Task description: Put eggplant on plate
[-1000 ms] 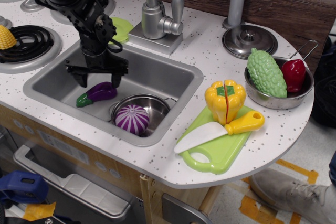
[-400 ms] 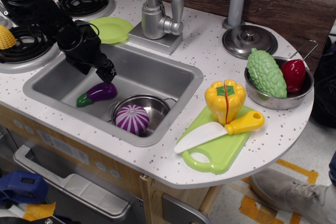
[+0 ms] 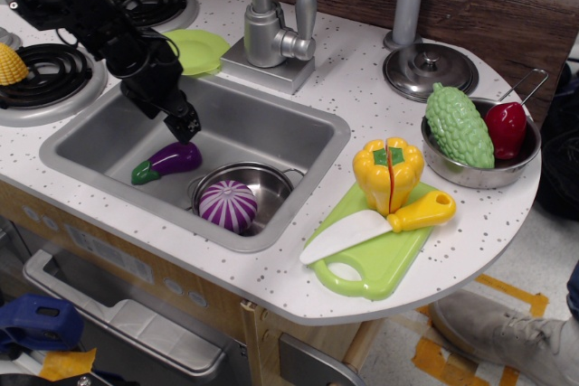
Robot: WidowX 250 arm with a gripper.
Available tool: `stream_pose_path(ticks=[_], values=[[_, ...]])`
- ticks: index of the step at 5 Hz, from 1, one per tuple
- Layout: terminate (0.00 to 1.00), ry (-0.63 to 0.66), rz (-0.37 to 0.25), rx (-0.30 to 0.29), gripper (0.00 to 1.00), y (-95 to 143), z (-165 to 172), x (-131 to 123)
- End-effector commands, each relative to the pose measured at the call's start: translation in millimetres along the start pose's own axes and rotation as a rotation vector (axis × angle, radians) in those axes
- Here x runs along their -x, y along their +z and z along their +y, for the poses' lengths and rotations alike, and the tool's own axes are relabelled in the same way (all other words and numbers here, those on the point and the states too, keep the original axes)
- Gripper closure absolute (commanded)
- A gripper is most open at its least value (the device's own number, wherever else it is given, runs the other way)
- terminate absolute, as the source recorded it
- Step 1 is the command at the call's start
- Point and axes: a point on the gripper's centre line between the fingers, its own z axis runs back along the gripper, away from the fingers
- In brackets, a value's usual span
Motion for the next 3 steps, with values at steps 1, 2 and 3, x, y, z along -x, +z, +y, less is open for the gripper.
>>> stream_pose_path(ticks=[1, 2, 3], values=[[0.0, -0.041, -0.019, -0.027, 0.0, 0.7, -0.2, -2.5], [0.0, -0.046, -0.03, 0.0, 0.0, -10.0, 2.2, 7.0], [0.0, -0.053, -0.037, 0.035, 0.0, -18.2, 5.6, 15.1]])
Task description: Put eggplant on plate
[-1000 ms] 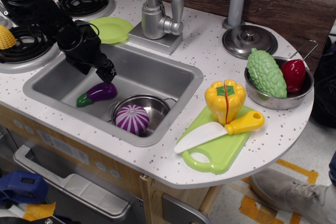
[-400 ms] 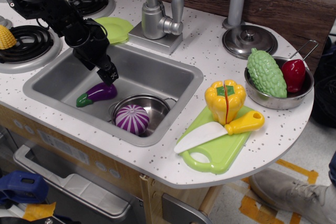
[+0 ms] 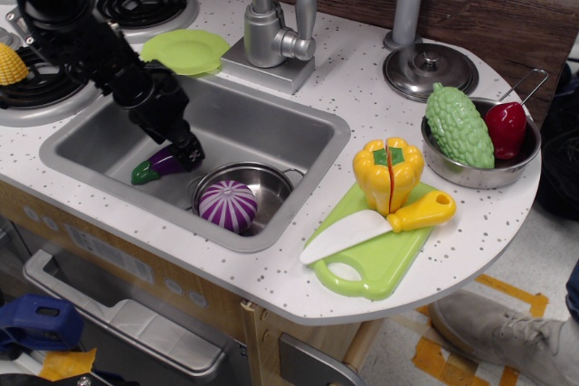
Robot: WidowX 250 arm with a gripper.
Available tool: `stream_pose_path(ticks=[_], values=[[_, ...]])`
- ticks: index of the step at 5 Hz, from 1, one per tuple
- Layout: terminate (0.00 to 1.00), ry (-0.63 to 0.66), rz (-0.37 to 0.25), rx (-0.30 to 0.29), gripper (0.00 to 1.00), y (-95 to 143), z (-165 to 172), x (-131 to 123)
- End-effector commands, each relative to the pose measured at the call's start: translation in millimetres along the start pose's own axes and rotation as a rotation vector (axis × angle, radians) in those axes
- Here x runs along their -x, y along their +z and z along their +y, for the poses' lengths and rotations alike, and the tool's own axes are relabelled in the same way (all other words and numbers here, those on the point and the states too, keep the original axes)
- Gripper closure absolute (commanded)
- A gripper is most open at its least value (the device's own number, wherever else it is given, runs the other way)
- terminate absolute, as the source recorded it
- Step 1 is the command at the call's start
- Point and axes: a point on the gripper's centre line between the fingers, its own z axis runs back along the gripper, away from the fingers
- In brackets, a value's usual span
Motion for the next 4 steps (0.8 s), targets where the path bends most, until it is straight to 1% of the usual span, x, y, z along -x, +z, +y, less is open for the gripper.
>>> stream_pose_path(ticks=[1, 2, 3, 4], values=[[0.0, -0.006, -0.03, -0.005, 0.0, 3.6, 18.0, -2.1], [0.0, -0.003, -0.032, 0.003, 0.0, -1.5, 23.0, -1.8], [0.0, 0.025, -0.027, 0.027, 1.0, -8.1, 26.4, -2.7], [0.0, 0.04, -0.03, 0.04, 1.0, -10.9, 27.2, -3.2]])
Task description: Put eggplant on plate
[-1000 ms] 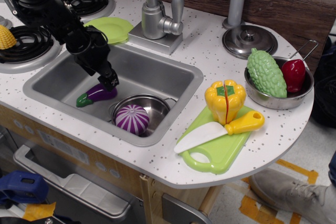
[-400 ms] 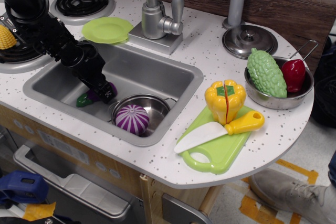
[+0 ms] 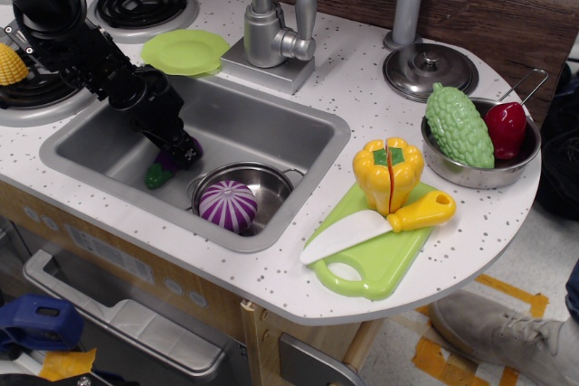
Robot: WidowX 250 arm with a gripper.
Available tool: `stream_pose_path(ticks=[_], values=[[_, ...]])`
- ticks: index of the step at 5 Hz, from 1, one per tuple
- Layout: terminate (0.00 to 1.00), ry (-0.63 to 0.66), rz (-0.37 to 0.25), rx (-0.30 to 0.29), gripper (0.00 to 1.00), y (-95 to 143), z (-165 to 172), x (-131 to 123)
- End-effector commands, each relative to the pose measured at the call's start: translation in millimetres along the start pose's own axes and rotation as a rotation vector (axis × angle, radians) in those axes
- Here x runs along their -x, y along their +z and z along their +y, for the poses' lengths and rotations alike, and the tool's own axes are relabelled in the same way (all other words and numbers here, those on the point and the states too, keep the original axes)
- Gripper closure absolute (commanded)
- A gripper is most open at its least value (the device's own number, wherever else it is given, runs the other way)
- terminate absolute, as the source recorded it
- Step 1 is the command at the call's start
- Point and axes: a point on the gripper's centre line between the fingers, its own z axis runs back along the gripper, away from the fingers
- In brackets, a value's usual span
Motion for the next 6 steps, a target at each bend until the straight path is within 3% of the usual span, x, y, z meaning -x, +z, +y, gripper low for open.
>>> stream_pose_path(ticks=[1, 2, 3, 5, 6], values=[[0.0, 0.028, 0.02, -0.056, 1.0, 29.9, 8.8, -15.1], [0.0, 0.037, 0.102, -0.125, 1.0, 68.7, 11.4, -32.0], [0.0, 0.023, 0.131, -0.203, 1.0, 96.7, 19.8, -46.3], [0.0, -0.079, 0.085, -0.352, 1.0, 131.5, 39.6, -80.6], [0.0, -0.157, 0.024, -0.368, 1.0, 123.3, 56.1, -99.3]])
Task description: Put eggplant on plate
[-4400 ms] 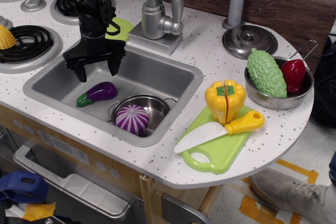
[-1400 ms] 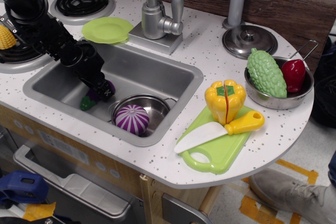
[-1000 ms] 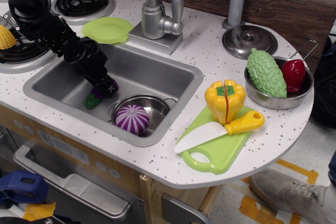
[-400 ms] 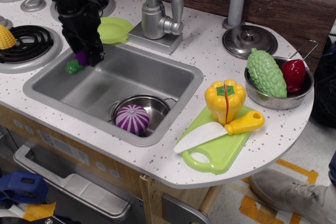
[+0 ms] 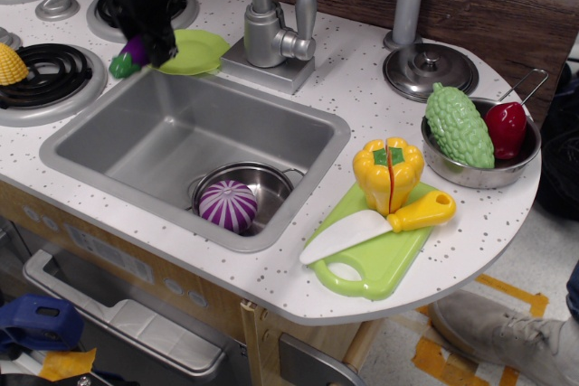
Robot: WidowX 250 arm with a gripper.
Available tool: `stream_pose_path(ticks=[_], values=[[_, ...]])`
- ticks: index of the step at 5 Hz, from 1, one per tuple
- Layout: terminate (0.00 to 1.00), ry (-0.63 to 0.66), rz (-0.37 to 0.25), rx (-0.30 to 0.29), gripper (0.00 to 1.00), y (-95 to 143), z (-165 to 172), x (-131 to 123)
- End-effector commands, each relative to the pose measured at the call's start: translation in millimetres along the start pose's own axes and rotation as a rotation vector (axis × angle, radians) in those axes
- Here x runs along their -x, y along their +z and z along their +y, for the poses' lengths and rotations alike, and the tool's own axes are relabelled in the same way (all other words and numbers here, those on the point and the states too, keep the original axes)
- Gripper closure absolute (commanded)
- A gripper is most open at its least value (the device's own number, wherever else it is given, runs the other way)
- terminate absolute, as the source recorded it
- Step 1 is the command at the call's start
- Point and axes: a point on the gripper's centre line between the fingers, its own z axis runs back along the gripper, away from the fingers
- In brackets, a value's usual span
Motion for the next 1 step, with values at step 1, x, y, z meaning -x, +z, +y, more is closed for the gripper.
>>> stream_pose_path(ticks=[1], values=[[1.0, -0.083, -0.147, -0.029, 1.0, -10.7, 37.4, -32.7]])
